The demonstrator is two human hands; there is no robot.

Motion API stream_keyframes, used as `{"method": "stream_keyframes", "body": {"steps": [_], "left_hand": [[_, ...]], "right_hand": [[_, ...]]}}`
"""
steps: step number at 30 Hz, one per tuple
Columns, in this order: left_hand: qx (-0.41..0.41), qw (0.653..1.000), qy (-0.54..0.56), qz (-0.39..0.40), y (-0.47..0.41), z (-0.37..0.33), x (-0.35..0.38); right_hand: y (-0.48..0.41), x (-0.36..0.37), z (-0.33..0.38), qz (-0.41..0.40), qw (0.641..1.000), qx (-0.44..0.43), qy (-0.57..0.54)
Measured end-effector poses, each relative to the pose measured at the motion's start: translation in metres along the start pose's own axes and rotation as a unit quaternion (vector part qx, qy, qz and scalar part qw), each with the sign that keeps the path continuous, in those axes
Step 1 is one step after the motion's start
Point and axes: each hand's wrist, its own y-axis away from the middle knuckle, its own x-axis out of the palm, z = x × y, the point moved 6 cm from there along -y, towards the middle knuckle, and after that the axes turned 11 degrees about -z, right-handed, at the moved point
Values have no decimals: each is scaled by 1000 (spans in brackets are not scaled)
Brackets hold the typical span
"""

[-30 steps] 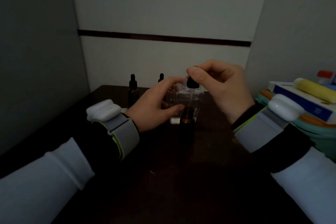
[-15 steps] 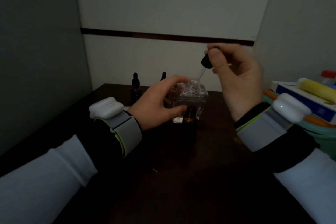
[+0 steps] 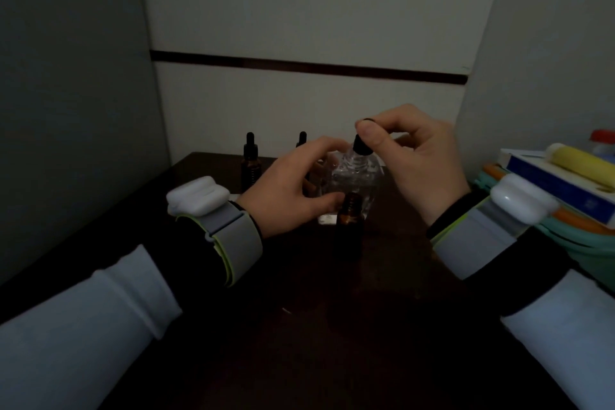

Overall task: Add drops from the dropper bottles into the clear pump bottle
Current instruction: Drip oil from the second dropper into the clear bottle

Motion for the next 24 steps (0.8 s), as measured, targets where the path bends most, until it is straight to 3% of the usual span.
{"method": "stream_keyframes", "body": {"steps": [24], "left_hand": [[10,1000,0,1,0,-3,0]], "right_hand": [[1,1,-2,10,1000,18,-7]]}}
